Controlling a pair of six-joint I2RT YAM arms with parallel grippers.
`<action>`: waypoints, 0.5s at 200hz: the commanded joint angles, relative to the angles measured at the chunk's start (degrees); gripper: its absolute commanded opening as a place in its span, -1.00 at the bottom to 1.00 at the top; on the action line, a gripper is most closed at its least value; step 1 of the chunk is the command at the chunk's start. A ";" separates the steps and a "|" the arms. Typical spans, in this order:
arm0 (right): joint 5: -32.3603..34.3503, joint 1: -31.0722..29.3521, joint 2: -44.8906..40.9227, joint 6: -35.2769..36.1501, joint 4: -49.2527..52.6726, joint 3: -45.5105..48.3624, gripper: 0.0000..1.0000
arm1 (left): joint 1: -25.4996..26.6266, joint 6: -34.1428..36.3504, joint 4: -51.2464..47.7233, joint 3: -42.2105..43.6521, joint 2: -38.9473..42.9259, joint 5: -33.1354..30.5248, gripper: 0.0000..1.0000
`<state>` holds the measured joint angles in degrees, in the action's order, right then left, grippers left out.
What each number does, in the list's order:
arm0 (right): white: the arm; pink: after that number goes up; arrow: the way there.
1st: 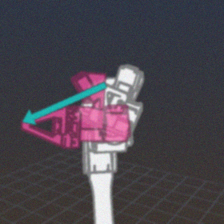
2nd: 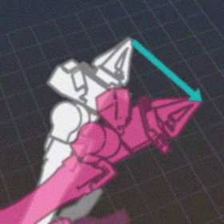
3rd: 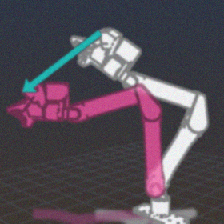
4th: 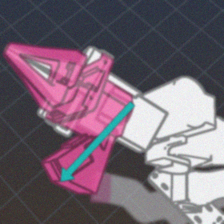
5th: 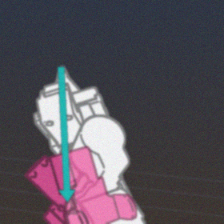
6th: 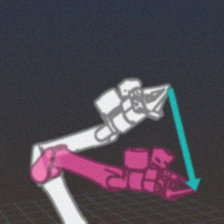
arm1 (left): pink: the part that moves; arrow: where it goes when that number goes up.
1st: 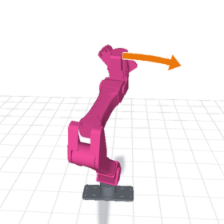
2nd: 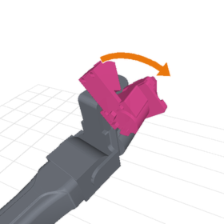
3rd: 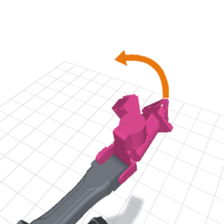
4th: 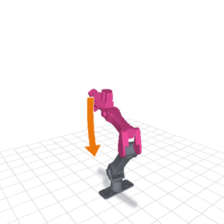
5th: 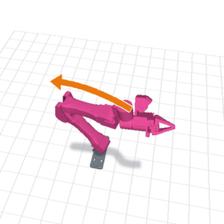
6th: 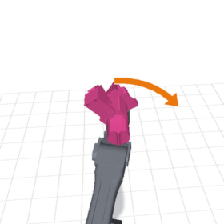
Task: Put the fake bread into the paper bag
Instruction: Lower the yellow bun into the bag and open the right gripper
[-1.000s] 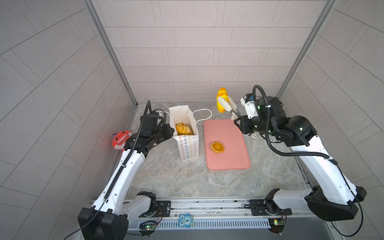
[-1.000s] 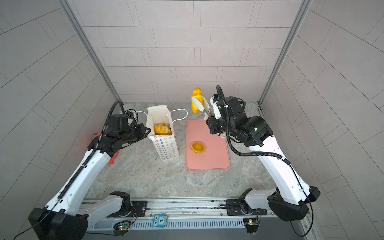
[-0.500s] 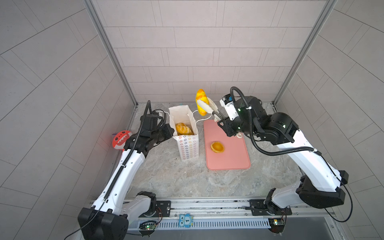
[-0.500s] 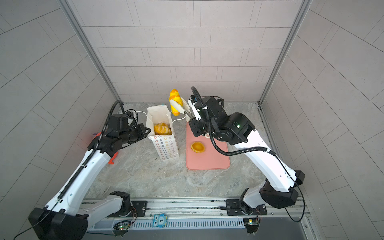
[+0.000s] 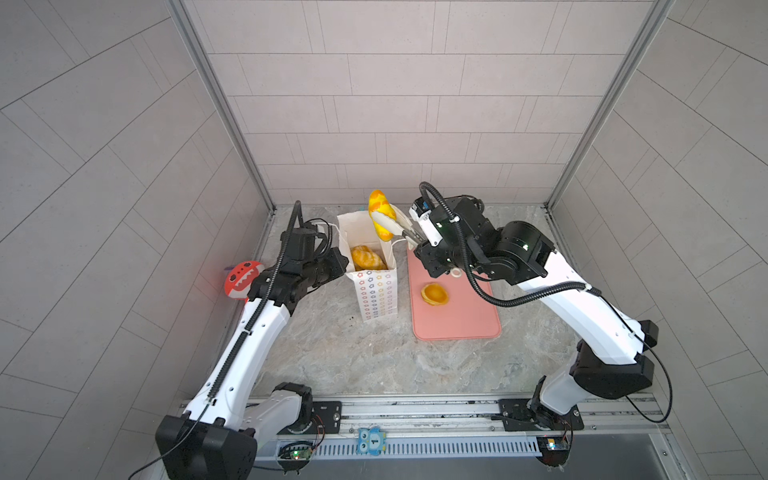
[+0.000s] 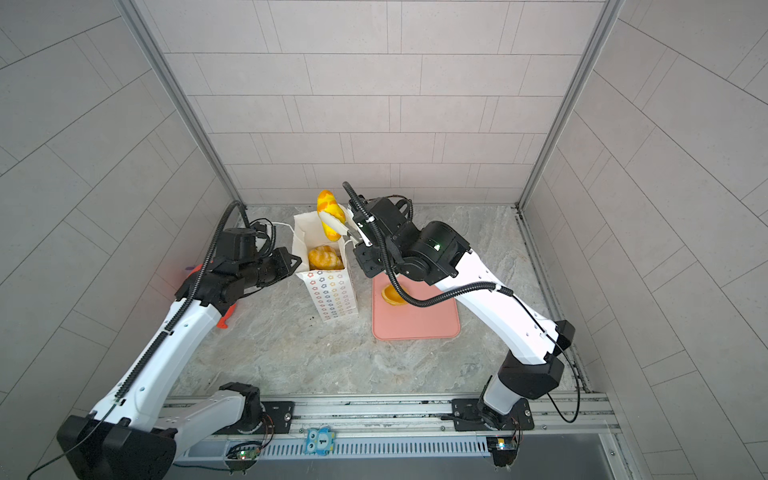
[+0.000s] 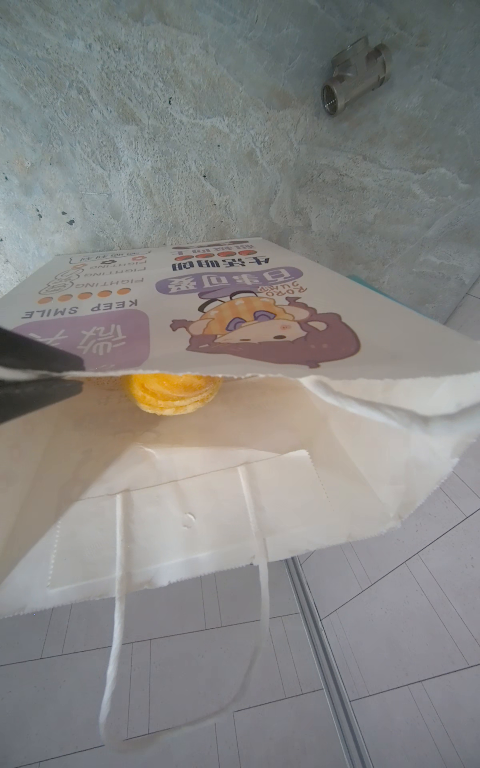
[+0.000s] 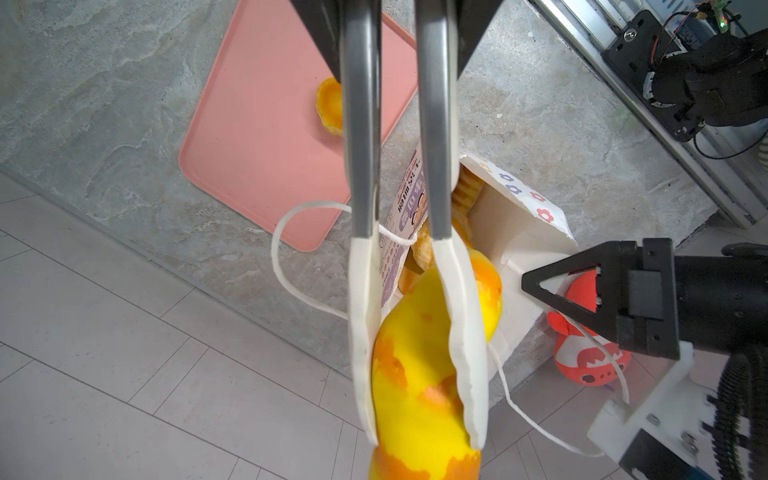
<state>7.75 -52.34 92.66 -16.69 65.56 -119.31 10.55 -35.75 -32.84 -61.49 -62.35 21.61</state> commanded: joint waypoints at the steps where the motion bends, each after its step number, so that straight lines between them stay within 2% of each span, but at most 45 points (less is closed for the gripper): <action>1: 1.81 -1.05 0.81 0.76 0.18 -1.87 -0.33 | 0.34 0.51 -0.90 -1.00 0.74 -0.40 -0.80; 100: 5.44 -2.94 7.26 1.80 2.54 -5.50 -0.30 | 0.35 0.59 -1.17 -0.86 1.18 -0.69 -0.80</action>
<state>10.35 -54.92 99.53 -15.64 67.88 -123.13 10.55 -35.75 -32.97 -61.49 -62.22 21.41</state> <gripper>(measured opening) 0.354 0.099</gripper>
